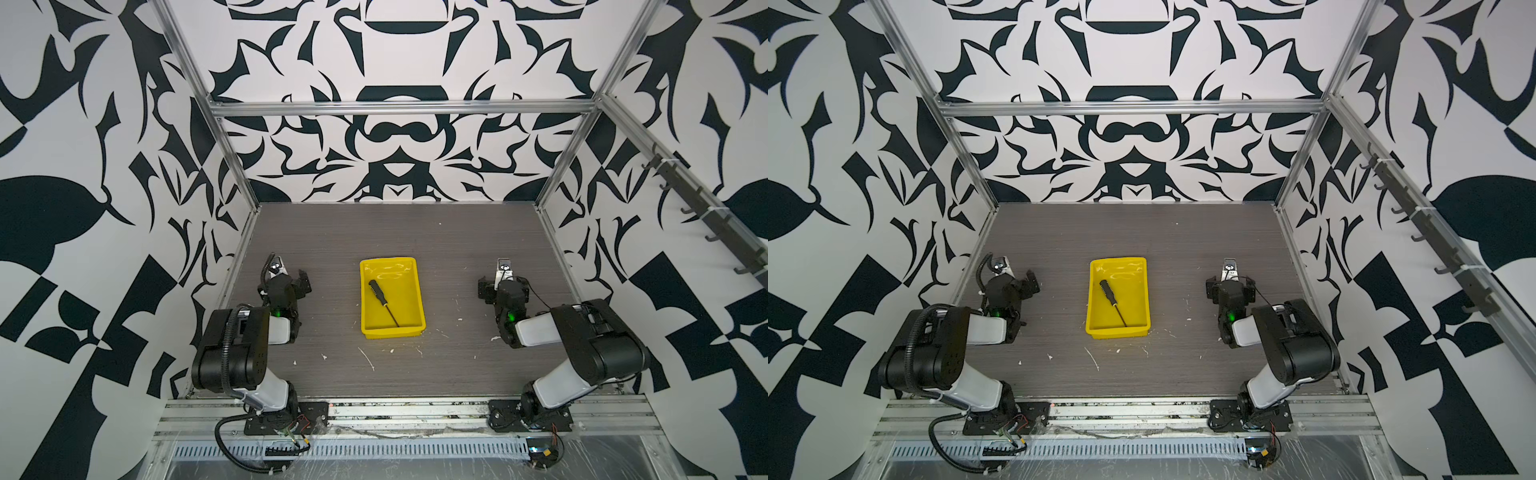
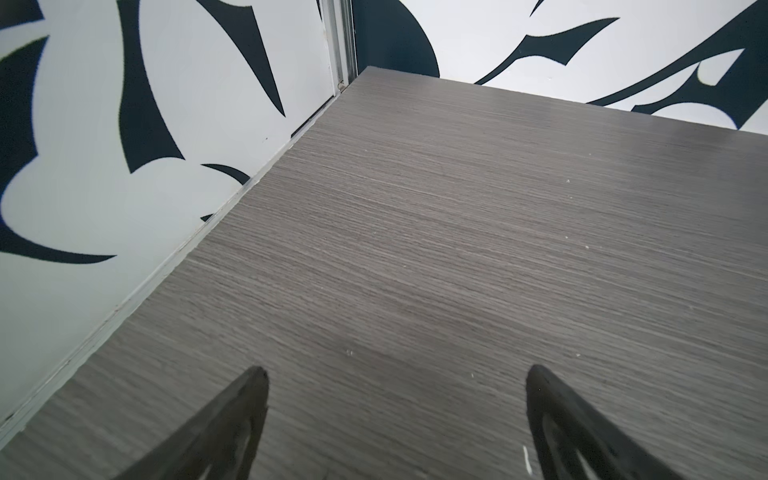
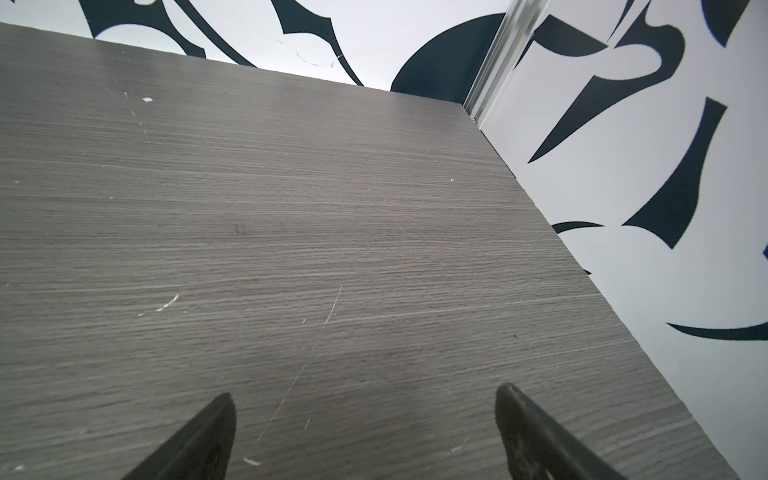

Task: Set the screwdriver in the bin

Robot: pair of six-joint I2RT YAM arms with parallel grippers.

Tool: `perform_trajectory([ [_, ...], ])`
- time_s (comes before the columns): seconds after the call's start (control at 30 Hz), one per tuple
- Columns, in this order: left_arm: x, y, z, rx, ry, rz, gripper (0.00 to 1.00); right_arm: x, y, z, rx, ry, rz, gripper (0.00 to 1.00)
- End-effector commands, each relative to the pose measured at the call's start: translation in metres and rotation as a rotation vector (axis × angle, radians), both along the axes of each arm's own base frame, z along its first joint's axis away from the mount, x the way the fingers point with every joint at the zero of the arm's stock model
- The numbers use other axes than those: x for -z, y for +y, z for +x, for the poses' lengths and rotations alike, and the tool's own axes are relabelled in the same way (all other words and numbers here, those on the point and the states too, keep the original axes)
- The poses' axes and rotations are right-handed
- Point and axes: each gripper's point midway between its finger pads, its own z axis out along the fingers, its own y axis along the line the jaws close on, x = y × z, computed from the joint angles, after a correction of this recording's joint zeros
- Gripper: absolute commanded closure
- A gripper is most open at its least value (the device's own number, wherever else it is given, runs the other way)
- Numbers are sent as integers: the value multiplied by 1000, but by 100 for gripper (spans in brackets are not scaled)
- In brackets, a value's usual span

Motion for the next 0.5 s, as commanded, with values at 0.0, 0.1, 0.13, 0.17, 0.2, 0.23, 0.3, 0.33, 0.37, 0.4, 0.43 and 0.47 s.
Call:
perform_trajectory([
  [0.0,-15,2,7,-13,-52,-3,1,-20,-1,9,12,-70,20,0],
  [0.1,-15,2,7,-13,-53,-3,1,-19,-1,9,13,-67,21,0],
  [0.13,-15,2,7,-13,-54,-3,1,-19,-1,9,13,-68,22,0],
  [0.17,-15,2,7,-13,-53,-3,1,-19,0,9,11,-67,21,0],
  [0.2,-15,2,7,-13,-53,-3,1,-19,0,10,11,-68,24,0],
  [0.23,-15,3,7,-14,-53,-3,1,-19,0,10,12,-68,31,0],
  [0.3,-15,2,7,-13,-53,-2,1,-17,-1,12,2,-54,44,0],
  [0.33,-14,2,7,-12,-51,-2,1,-16,0,12,-4,-51,53,0],
  [0.37,-15,2,7,-13,-55,-3,1,-16,-1,12,-2,-53,53,0],
  [0.4,-15,3,7,-14,-53,-2,1,-17,-2,11,0,-56,50,0],
  [0.43,-15,2,7,-13,-53,-3,1,-17,-1,11,-2,-56,44,0],
  [0.47,-15,2,7,-12,-52,-3,1,-17,-1,11,-4,-54,41,0],
])
